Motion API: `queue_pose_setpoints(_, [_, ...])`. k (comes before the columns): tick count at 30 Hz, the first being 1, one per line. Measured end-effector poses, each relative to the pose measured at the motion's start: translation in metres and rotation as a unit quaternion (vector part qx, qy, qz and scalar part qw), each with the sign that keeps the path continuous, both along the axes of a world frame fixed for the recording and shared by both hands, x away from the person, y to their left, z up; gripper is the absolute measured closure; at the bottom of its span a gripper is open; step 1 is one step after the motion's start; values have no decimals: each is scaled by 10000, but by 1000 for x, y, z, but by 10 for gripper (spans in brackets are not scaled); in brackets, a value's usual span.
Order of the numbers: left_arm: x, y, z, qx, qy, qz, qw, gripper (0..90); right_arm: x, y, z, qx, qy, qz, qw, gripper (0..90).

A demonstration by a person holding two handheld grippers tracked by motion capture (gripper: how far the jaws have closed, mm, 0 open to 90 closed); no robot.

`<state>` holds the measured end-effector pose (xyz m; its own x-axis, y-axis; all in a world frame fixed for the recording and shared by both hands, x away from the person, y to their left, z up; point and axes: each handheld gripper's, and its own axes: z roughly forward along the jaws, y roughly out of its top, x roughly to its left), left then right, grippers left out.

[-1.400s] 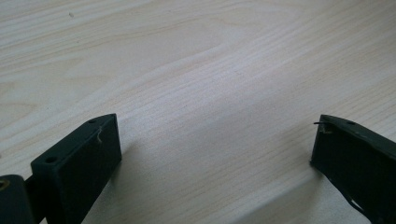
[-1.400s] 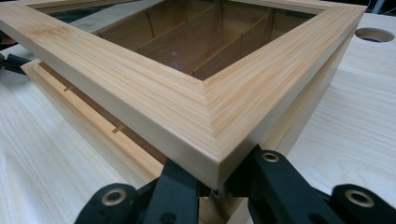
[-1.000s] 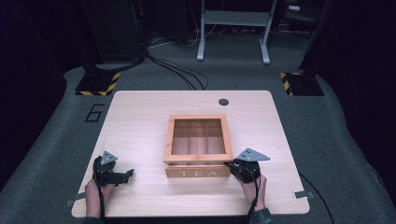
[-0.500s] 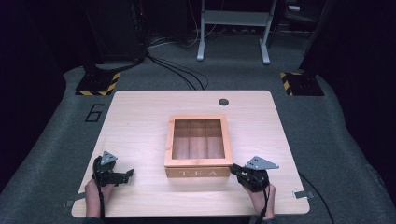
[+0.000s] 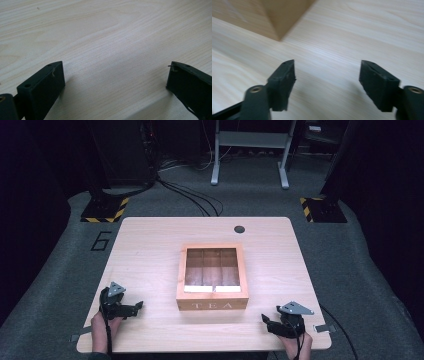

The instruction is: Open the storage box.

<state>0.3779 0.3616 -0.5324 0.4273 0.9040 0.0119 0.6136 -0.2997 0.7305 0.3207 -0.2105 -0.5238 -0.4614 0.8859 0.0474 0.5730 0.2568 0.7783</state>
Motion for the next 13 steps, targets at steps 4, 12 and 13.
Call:
queue_pose_setpoints(4, [0,0,0,5,1,2,10000,13,5,-15,-4,-119,65,-364,9992,189])
queue_pose_setpoints(12, [0,0,0,5,22,3,10000,12,19,-23,-5,-293,194,-460,9983,121])
queue_pose_setpoints(13, [0,0,0,5,22,3,10000,13,21,-23,-6,-328,157,-403,9985,111])
